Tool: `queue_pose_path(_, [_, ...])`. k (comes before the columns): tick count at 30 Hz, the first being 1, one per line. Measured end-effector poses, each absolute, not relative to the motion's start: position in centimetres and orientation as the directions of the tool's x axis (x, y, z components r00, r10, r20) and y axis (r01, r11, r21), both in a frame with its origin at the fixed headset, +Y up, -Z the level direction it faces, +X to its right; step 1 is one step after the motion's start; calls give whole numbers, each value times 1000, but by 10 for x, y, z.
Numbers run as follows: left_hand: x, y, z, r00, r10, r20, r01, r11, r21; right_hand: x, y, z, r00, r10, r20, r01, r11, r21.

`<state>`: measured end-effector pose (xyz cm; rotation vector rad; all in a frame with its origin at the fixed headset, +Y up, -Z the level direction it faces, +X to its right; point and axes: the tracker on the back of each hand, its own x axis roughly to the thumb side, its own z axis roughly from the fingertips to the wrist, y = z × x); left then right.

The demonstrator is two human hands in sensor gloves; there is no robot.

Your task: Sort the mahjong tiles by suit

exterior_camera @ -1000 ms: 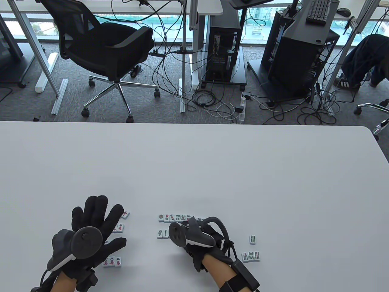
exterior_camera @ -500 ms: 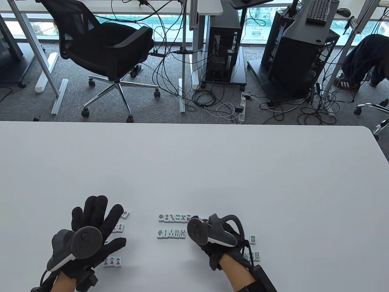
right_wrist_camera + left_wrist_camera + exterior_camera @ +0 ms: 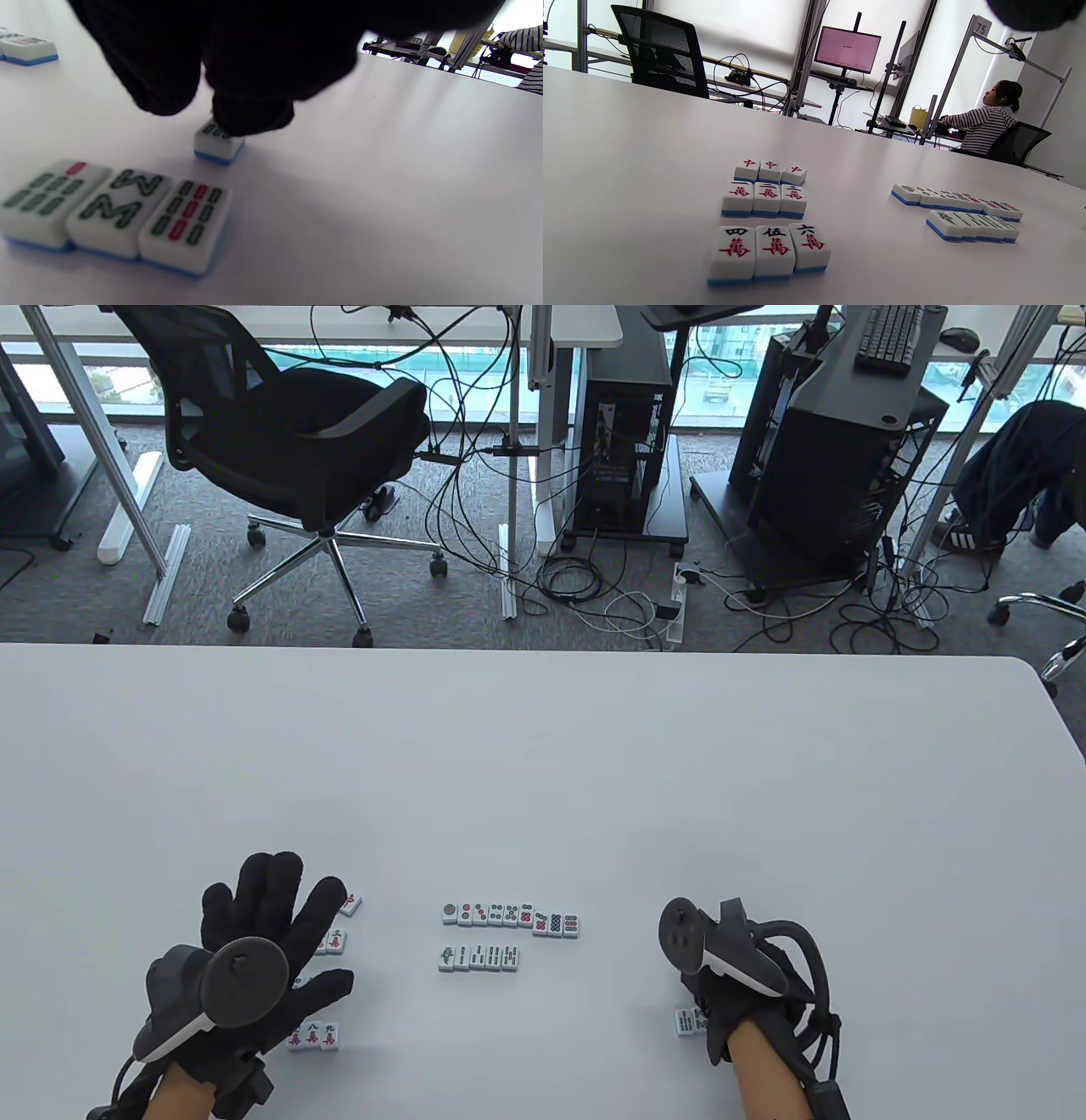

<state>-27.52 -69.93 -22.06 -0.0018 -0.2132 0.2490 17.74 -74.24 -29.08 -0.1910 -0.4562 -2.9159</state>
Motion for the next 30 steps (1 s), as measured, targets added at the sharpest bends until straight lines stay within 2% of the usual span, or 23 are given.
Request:
queue_pose_path(8, [-275,-700,-221,948,242,206,-240,970,-35,173,-760,-290,-951,-241,196,287,-923,257])
queue_pose_path(12, [-275,-700,-221,948,245,206,-244,969,-32,158,-756,-290,-959,-170,228,223,-947,230])
queue_pose_path(16, [-275,-701,-222,948,243,203,-241,970,-35,115,-750,-287,-943,-77,323,136,-977,164])
queue_pose_path(23, [-275,-701,-222,948,245,205,-243,969,-36,46,-753,-283,-880,-41,474,126,-981,148])
queue_pose_path(30, [-276,-701,-223,944,253,210,-253,967,-30,21,-763,-285,-869,-27,493,125,-978,166])
